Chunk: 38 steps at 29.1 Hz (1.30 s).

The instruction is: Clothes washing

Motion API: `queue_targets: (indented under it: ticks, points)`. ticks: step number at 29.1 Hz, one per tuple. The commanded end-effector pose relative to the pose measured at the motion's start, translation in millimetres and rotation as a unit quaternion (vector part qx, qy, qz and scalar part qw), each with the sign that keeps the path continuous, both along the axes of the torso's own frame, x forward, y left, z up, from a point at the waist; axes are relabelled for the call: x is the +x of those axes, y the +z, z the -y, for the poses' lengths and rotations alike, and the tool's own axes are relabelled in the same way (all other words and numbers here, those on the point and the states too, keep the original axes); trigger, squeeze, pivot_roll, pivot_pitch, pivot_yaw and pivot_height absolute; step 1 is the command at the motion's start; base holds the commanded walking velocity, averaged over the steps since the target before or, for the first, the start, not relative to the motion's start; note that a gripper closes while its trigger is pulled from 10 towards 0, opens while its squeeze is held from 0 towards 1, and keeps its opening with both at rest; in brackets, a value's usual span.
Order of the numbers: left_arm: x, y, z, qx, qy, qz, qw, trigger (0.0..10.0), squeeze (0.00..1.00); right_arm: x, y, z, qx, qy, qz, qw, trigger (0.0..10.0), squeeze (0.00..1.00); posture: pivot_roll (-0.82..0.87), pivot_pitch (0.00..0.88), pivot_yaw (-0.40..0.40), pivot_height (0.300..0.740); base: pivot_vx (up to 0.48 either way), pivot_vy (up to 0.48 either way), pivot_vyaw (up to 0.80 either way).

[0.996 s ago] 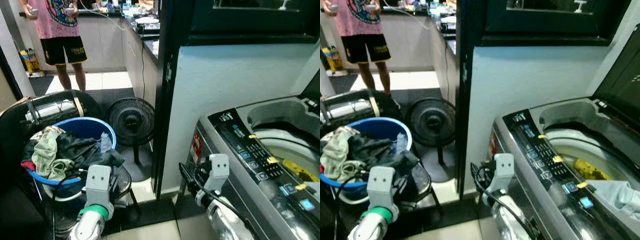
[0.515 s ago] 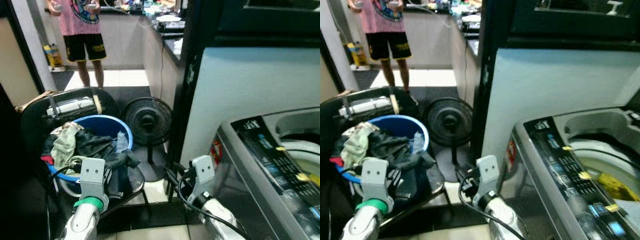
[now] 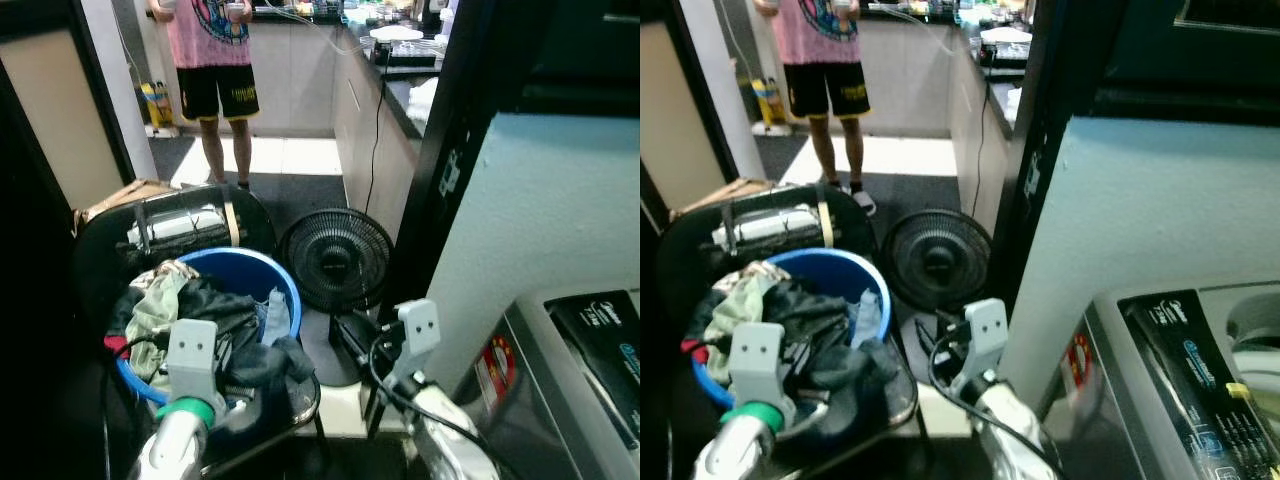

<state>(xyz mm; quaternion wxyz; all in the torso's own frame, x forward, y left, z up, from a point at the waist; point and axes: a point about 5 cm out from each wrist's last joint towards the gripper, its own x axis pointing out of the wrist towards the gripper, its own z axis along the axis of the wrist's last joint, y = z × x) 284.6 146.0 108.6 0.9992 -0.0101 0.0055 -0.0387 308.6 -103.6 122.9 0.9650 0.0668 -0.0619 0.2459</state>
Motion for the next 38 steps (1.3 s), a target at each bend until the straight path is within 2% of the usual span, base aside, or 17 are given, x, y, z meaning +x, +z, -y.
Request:
queue_targets:
  ticks: [1,3,4,6,7,8,9,12,17,22,26,29,36,37,38]
  points:
    - [-2.1,-7.3,-11.7,0.005,0.017,-0.013,1.000,10.0,0.00,0.5,3.1,-11.4,0.007,0.012,0.009,1.000,10.0,0.00,-0.01,0.048,0.014,0.740,0.368,0.000,0.80]
    - [-2.0,-7.8,-15.8,0.008,0.029,-0.018,0.999,10.0,0.00,0.8,7.3,-13.8,0.018,0.012,0.012,1.000,10.0,0.00,-0.02,0.044,0.040,0.740,0.362,0.000,0.80]
    - [-1.3,-6.2,-15.2,-0.003,0.031,-0.016,0.999,10.0,0.00,1.9,12.8,-13.5,0.048,0.013,0.011,0.999,10.0,0.00,-0.02,0.053,0.028,0.740,0.349,0.000,0.00]
    - [-1.3,-6.2,-15.2,-0.003,0.031,-0.016,0.999,10.0,0.00,1.9,12.8,-13.5,0.048,0.013,0.011,0.999,10.0,0.00,-0.02,0.053,0.028,0.740,0.349,0.000,0.00]
    - [-0.3,-3.8,-14.7,0.000,0.028,-0.011,1.000,10.0,0.00,3.3,19.5,-14.3,0.083,0.016,0.008,0.996,10.0,0.00,-0.01,0.046,0.023,0.740,0.330,0.000,0.00]
    - [-0.3,-3.8,-14.7,0.000,0.028,-0.011,1.000,10.0,0.00,3.3,19.5,-14.3,0.083,0.016,0.008,0.996,10.0,0.00,-0.01,0.046,0.023,0.740,0.330,0.000,0.00]
    - [-0.4,-2.3,-16.4,-0.004,0.037,-0.006,0.999,10.0,0.00,3.8,26.0,-15.9,0.113,0.026,0.008,0.993,10.0,0.00,-0.02,0.036,0.021,0.740,0.322,0.000,0.00]
    - [-0.3,-2.5,-20.4,-0.003,0.050,-0.003,0.999,10.0,0.00,4.3,31.4,-20.5,0.128,0.043,0.011,0.991,10.0,0.00,-0.02,0.036,0.019,0.740,0.310,0.000,0.00]
    - [-1.3,-2.0,-24.4,-0.021,0.073,0.000,0.997,10.0,0.00,5.8,37.8,-25.3,0.123,0.060,0.020,0.990,10.0,0.00,-0.02,0.031,0.023,0.740,0.057,0.000,0.00]
    - [-4.3,0.3,-25.7,-0.014,0.068,0.009,0.998,10.0,0.00,8.6,40.5,-25.1,0.135,0.059,0.021,0.989,10.0,0.00,0.00,0.011,0.005,0.740,0.000,0.000,0.00]
    - [-5.7,-1.2,-30.9,0.001,0.076,0.011,0.997,10.0,0.00,11.0,41.9,-27.4,0.131,0.064,0.021,0.989,10.0,0.00,0.00,0.029,0.010,0.740,0.000,0.000,0.00]
    - [-5.9,-0.8,-30.1,-0.002,0.076,0.011,0.997,10.0,0.00,10.6,43.7,-26.6,0.134,0.071,0.022,0.988,10.0,0.00,0.01,0.036,0.004,0.740,0.000,0.000,0.00]
    - [-10.4,-1.7,-28.7,0.014,0.068,0.009,0.998,10.0,0.00,13.1,36.9,-25.3,0.094,0.114,-0.012,0.989,10.0,0.00,0.01,0.025,-0.005,0.740,0.000,0.000,0.00]
    - [-11.8,-7.1,-35.4,0.036,0.074,0.000,0.997,10.0,0.00,16.4,35.6,-28.8,0.078,0.130,-0.020,0.988,10.0,1.00,-0.01,0.040,0.016,0.740,0.000,0.000,0.00]
    - [-12.9,-11.2,-40.4,0.052,0.078,-0.006,0.996,10.0,0.00,18.8,34.4,-31.3,0.064,0.141,-0.025,0.988,10.0,1.00,-0.01,0.040,0.016,0.740,0.000,0.000,0.00]
